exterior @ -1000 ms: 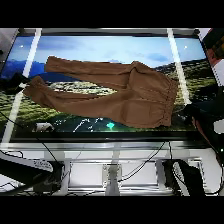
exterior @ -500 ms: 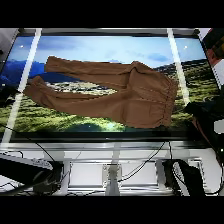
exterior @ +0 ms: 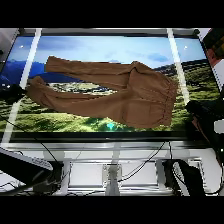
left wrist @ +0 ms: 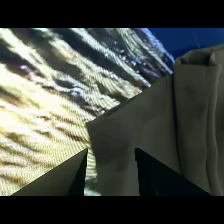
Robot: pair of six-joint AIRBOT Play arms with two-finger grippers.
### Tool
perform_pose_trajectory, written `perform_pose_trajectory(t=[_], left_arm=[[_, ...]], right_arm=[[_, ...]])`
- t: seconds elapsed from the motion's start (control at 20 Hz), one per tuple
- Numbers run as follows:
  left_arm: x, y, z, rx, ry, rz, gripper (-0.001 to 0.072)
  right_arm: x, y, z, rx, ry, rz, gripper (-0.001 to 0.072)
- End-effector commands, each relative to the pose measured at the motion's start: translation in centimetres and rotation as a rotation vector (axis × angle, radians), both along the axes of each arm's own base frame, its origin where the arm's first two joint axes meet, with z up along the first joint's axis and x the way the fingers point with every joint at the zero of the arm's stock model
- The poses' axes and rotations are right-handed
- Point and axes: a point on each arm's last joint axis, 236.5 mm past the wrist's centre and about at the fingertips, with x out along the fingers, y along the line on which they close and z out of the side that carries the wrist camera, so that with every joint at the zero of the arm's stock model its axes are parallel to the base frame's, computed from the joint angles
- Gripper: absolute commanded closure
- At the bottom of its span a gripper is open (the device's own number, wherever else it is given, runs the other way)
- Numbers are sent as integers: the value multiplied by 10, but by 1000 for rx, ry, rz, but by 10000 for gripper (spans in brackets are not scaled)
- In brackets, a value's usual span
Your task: Fold the clothes and pants, and hang the long-sleeved shirts on hangers.
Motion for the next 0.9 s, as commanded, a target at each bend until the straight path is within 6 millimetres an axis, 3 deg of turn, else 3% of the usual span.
perform_pose_trajectory(t=[0.0,0.15,0.2,0.25,0.3,0.35,0.4,0.5,0.55,0.65,0.85], left_arm=[[16,-17,-8,16,-7,-25,352],[26,-36,-12,21,-5,-61,364],[27,-39,-12,19,-5,-68,422],[28,-42,-11,18,-5,-74,618],[27,-43,-8,15,-5,-79,678],[27,-44,-2,16,-10,-84,678],[27,-43,6,22,-20,-85,678],[29,-41,29,60,-57,-109,678],[31,-41,44,91,-82,-134,678],[33,-40,69,132,-122,-151,678],[34,-40,96,162,-161,-149,678]], right_arm=[[1,2,1,12,-6,-1,337],[1,2,1,13,-5,-1,337],[1,2,1,13,-5,-1,337],[0,2,0,14,-3,-1,338],[-1,4,-2,24,8,-3,353],[-7,5,-8,38,40,-10,470],[-18,2,-18,33,106,-19,507],[-51,-2,-46,120,270,-112,414],[-69,-1,-60,163,361,-134,411],[-90,8,-76,261,477,-160,311],[-81,53,-94,520,545,-98,277]])
